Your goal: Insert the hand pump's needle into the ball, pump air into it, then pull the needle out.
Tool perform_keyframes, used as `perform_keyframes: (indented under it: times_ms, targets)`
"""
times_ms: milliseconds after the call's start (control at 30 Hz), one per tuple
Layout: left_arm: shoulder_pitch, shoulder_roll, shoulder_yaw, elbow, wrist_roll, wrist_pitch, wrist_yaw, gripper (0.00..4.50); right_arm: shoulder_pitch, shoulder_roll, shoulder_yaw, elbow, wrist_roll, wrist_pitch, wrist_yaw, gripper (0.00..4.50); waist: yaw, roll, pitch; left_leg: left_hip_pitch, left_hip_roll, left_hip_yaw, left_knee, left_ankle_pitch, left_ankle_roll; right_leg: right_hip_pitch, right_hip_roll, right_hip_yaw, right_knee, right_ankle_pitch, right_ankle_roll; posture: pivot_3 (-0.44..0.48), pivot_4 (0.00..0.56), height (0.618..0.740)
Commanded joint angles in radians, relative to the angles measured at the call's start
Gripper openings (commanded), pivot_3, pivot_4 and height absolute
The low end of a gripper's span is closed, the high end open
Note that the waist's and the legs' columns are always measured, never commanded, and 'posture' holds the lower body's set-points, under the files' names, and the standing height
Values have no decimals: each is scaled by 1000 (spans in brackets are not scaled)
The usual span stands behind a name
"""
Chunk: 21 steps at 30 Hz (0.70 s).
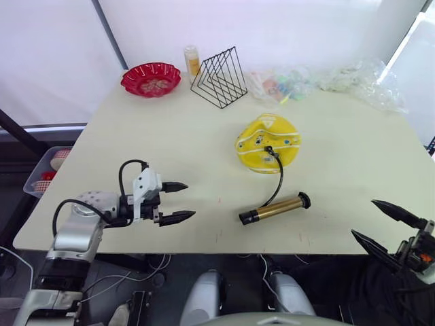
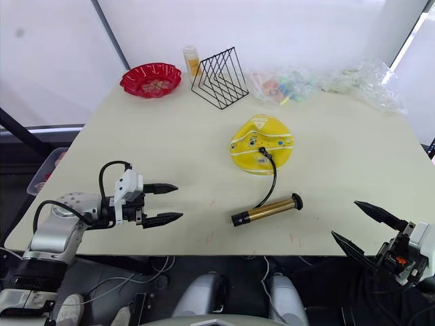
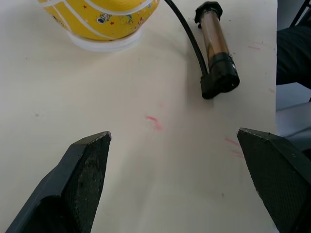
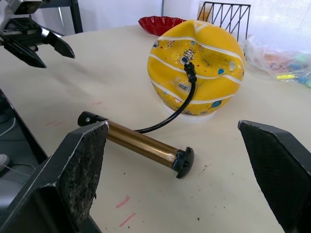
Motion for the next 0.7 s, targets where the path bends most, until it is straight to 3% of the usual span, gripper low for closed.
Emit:
perform_keyframes:
  times_ms: [33,433,533,700]
  targets:
    - [1,20,1,-92,-9,-19,-12,4395,15,-21,-31,-2,12,-22,25,4500,0,0,0,0,0,0,0,0,0,0,0,0,0,0,0,0,150,737]
    - [-182,-35,-202,-216,26,138,-5,4395,43,-36,-19,-24,17,-33,51,4500,-2,1,0,0,0,2,0,1,2,1,2,-4,0,0,1,0,150,737]
    - [-292,-106,-292,-207,53,166,2,4395,50,-37,-10,-38,11,-37,57,4500,5,0,0,0,0,1,1,1,2,2,8,-4,0,-2,3,0,150,737]
    - [-367,-171,-351,-200,69,215,30,4395,49,-38,-17,-54,4,-43,46,4500,-5,1,0,2,0,2,2,1,2,4,11,-3,0,-2,4,0,150,737]
